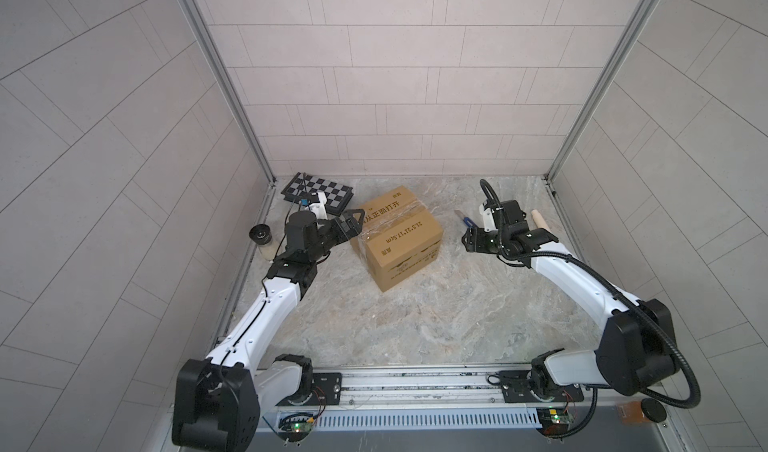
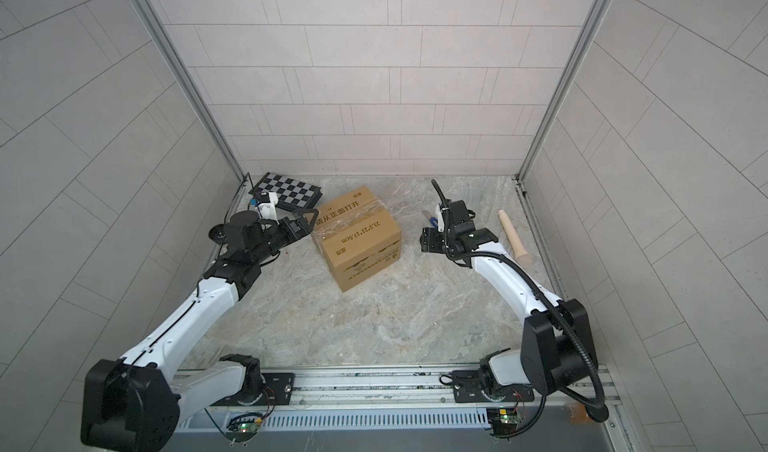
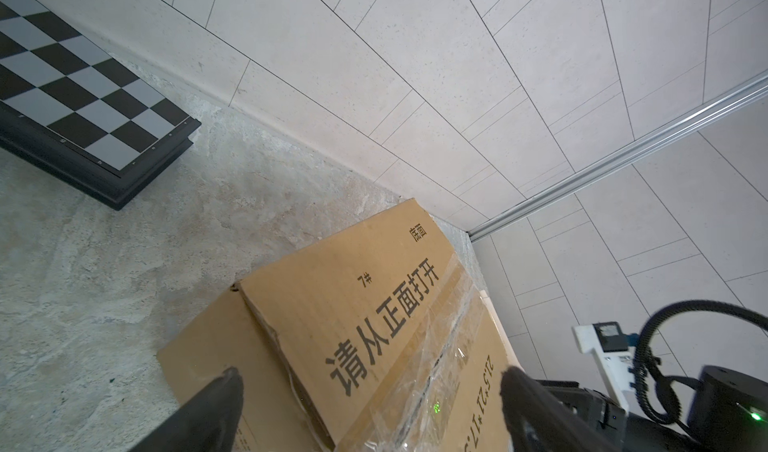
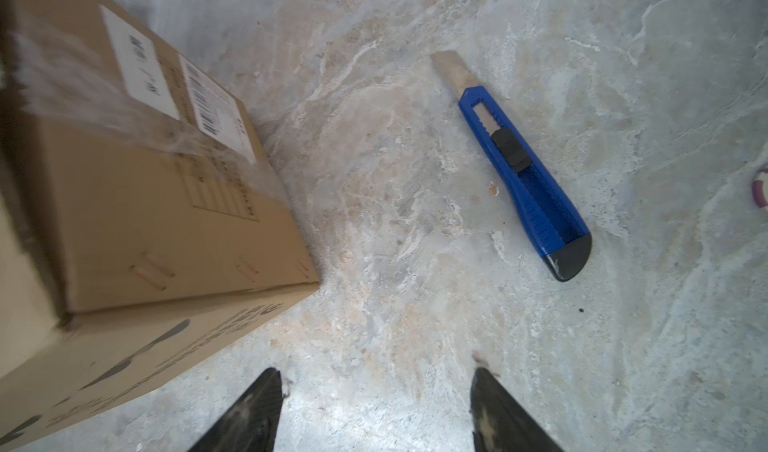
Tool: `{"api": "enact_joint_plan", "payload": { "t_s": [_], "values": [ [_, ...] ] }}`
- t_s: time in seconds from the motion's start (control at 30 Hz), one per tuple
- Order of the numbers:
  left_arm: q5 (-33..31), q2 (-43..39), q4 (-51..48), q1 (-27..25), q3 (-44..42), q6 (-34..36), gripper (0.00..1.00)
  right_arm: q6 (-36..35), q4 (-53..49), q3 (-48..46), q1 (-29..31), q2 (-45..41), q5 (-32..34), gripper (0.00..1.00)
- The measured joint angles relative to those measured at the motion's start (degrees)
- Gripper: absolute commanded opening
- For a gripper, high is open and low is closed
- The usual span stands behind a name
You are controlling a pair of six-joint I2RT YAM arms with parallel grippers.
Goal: Unpack the express box
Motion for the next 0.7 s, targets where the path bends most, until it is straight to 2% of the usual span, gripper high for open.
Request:
{"api": "enact_joint_plan", "payload": {
  "t_s": [0.43,0.7],
  "values": [
    [-0.2,-10.1,-3.3,2.1,-5.6,-0.1,1.00,-7.9,-7.6,22.1,-1.8,27.8,11.3,0.73],
    [-1.3,-15.4,-8.0,2.7,-6.5,0.0,1.00,-9.2,-10.8,25.9,-4.3,34.4,13.9,0.73]
  ]
}}
